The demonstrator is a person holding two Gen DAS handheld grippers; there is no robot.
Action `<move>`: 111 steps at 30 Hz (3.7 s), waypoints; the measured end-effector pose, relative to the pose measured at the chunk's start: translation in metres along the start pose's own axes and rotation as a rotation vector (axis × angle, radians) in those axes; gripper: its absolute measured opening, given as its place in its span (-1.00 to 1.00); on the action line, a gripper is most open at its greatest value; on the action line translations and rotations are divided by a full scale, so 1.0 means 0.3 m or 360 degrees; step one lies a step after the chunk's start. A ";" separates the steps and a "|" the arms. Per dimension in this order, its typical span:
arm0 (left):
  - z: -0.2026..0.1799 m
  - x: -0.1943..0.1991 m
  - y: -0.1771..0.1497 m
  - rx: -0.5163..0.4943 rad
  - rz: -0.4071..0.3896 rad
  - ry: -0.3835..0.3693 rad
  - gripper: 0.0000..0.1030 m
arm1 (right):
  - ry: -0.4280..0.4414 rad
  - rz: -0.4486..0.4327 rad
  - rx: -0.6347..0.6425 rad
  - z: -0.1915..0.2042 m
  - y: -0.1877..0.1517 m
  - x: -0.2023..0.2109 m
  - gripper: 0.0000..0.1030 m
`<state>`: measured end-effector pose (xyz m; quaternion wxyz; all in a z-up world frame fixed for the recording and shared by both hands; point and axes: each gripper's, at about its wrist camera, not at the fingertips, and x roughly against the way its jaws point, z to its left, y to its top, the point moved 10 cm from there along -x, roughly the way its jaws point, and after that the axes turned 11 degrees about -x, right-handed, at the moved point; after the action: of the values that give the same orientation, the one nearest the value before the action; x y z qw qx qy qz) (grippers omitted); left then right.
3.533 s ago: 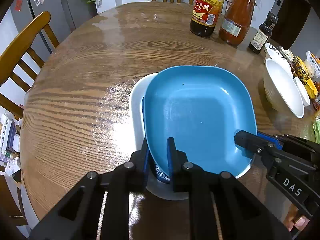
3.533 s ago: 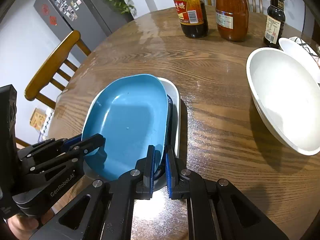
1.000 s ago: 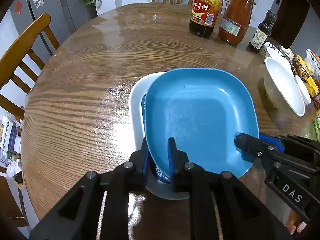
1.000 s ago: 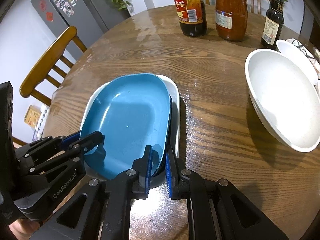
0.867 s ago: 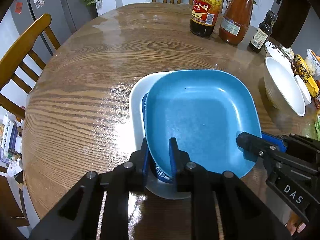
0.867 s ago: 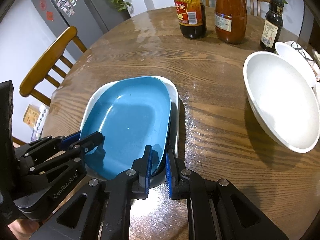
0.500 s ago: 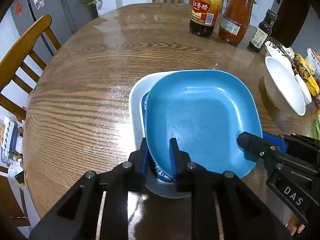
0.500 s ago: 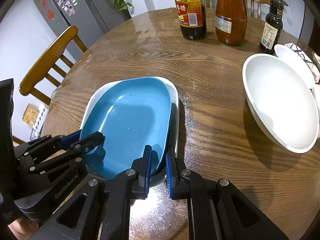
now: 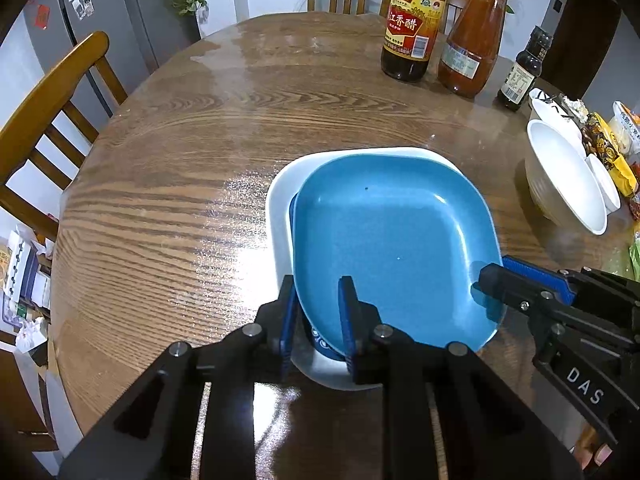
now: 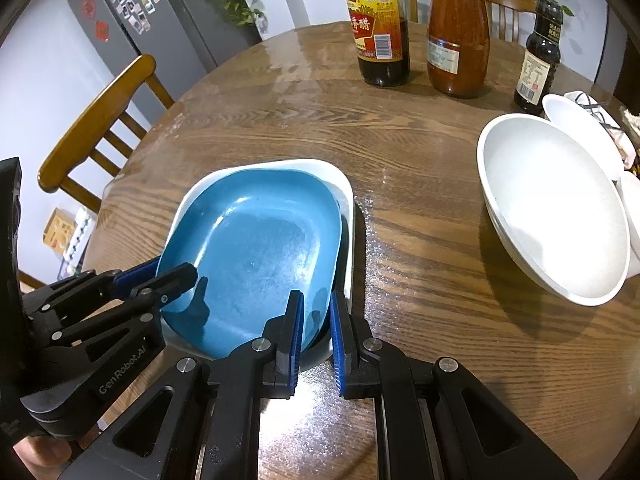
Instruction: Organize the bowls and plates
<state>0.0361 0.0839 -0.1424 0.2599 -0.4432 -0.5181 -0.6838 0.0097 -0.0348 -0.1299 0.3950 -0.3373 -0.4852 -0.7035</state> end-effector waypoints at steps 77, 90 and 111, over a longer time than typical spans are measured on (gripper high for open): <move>-0.192 0.148 0.036 -0.0051 -0.0083 0.0191 0.98 | 0.0263 -0.0205 -0.0141 -0.275 -0.027 0.268 0.14; -0.392 0.155 0.145 -0.0039 -0.0149 0.0025 0.98 | 0.0167 -0.0242 -0.0302 -0.546 -0.006 0.364 0.14; -0.573 -0.065 0.335 -0.0136 -0.0001 -0.0125 0.04 | 0.0171 -0.0107 -0.0575 -0.702 0.120 0.269 0.14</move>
<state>0.0694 -0.1124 -0.1236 0.2200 -0.4804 -0.4983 -0.6874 -0.0150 -0.2610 -0.1093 0.3295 -0.3483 -0.3401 -0.8090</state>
